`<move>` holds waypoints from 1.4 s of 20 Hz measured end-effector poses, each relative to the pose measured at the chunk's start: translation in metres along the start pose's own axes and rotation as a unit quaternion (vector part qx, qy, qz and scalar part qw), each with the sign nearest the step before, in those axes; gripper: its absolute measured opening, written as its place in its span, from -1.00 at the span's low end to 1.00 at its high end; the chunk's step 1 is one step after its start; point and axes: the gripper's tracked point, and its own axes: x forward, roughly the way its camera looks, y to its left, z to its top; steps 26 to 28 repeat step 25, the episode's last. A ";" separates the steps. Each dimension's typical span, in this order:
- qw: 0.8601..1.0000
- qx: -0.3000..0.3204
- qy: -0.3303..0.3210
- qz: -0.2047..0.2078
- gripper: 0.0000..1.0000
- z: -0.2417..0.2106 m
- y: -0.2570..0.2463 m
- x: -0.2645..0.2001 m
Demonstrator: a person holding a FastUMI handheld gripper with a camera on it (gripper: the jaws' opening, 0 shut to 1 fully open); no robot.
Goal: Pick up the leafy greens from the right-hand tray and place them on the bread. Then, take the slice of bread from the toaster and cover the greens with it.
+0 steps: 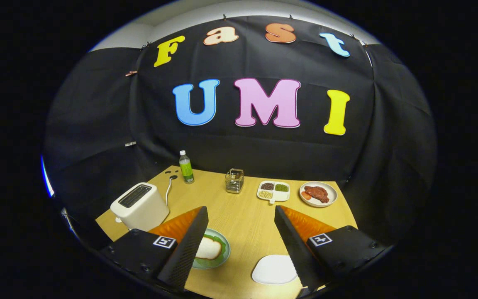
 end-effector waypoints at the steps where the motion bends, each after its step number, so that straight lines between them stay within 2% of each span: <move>1: 1.000 0.001 -0.010 -0.005 1.00 0.006 -0.006 -0.008; 4: 0.999 0.004 -0.033 -0.017 0.99 0.019 -0.018 -0.027; 8: 0.998 -0.031 -0.047 -0.042 0.99 0.020 -0.028 -0.037; 13: 0.998 -0.033 -0.048 -0.036 0.93 0.020 -0.017 -0.038; 28: 0.999 -0.023 -0.034 -0.032 0.94 0.006 -0.017 -0.031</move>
